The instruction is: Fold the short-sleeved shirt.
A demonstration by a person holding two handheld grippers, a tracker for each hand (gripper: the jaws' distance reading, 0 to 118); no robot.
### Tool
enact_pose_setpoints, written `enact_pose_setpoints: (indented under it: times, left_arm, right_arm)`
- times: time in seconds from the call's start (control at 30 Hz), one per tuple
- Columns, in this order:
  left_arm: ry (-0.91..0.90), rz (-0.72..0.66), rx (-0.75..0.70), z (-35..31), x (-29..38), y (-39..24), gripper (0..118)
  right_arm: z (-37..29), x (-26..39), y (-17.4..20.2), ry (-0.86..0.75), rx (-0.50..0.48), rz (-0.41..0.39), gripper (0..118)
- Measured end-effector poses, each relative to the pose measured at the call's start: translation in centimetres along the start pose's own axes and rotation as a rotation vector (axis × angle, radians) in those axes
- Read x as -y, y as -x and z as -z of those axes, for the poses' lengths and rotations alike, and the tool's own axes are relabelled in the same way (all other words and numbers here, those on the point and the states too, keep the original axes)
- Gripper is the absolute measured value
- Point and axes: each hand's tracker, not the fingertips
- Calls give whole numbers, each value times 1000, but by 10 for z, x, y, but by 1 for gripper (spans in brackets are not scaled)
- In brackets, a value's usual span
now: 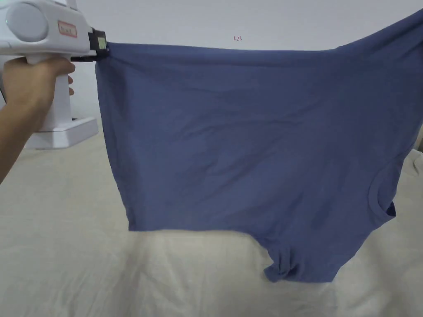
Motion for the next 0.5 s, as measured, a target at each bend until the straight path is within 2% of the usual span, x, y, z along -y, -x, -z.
enact_pose_setpoints:
  times: [0.13, 0.23, 0.5]
  left_arm:
    - [-9, 37, -4, -5, -4, -19, 0]
    - [8, 56, -5, 2, 11, -24, 0]
    - [165, 49, -20, 61, 95, -9, 0]
  right_arm:
    - [7, -4, 1, -20, -16, -24, 2]
    - [13, 12, -1, -12, -14, -5, 2]
    - [33, 112, -7, 158, -38, 19, 2]
